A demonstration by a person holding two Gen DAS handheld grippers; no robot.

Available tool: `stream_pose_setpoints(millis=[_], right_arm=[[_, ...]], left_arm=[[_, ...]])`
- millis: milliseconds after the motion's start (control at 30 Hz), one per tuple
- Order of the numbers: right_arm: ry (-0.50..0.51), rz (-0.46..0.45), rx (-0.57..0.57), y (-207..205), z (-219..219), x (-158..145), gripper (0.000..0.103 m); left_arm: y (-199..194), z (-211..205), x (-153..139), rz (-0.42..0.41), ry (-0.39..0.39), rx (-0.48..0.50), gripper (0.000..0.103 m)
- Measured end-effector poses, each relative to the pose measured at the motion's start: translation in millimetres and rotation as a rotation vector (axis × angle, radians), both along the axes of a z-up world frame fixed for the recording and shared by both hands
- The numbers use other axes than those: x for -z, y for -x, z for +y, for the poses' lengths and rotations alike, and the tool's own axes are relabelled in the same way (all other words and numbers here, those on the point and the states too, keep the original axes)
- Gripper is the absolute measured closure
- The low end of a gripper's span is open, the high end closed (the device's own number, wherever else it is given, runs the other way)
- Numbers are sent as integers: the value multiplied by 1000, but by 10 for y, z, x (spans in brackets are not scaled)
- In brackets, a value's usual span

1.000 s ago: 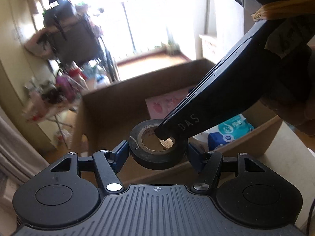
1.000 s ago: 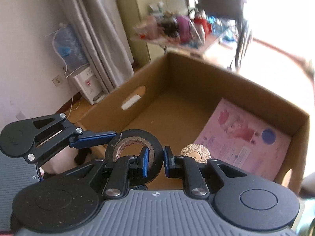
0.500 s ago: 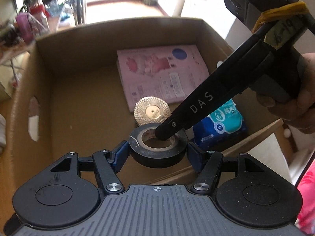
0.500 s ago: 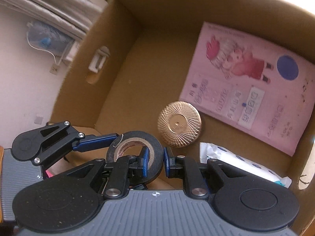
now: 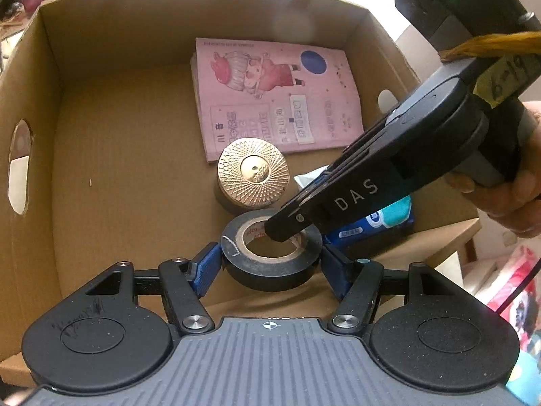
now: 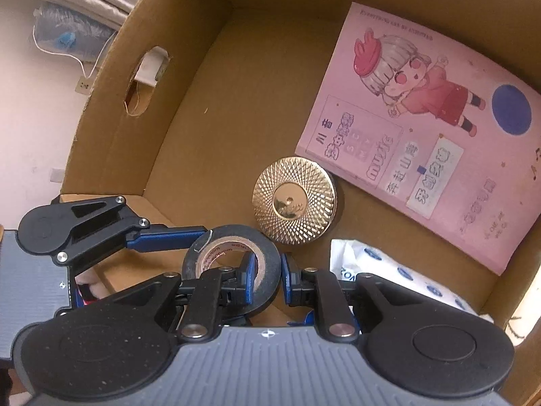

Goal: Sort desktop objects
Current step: 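Lower the tape roll into the box and open the right gripper, then withdraw the right gripper and move both grippers to the plush doll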

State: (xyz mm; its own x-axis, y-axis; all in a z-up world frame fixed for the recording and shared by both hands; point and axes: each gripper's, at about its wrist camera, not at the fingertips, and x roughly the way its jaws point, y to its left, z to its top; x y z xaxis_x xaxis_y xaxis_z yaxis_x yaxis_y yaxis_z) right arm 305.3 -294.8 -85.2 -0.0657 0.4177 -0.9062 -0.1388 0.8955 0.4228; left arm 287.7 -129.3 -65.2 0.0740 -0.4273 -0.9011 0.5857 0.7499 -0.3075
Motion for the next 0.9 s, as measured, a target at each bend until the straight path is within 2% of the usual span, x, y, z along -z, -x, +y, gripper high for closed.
stream_pose_setpoints(millis=[233, 333, 367, 500, 733, 867, 900], right_arm=[[79, -50, -48, 133, 113, 28, 86], [109, -75, -72, 209, 172, 10, 84], [124, -80, -82, 241, 198, 14, 84], [180, -110, -97, 339, 249, 22, 83], [150, -116, -25, 449, 136, -103, 82], [104, -156, 15, 605, 58, -325, 81], [92, -169, 27, 651, 38, -386, 78]], left_arm=[[17, -100, 105, 14, -6, 0, 38], [1, -113, 124, 5, -15, -6, 29], [-11, -111, 123, -4, -22, -13, 22], [-31, -58, 82, -16, -22, -41, 19], [-57, 68, -81, -56, -13, -89, 17], [25, 143, -289, -121, -2, -117, 16], [50, 170, -349, -139, 3, -126, 15]])
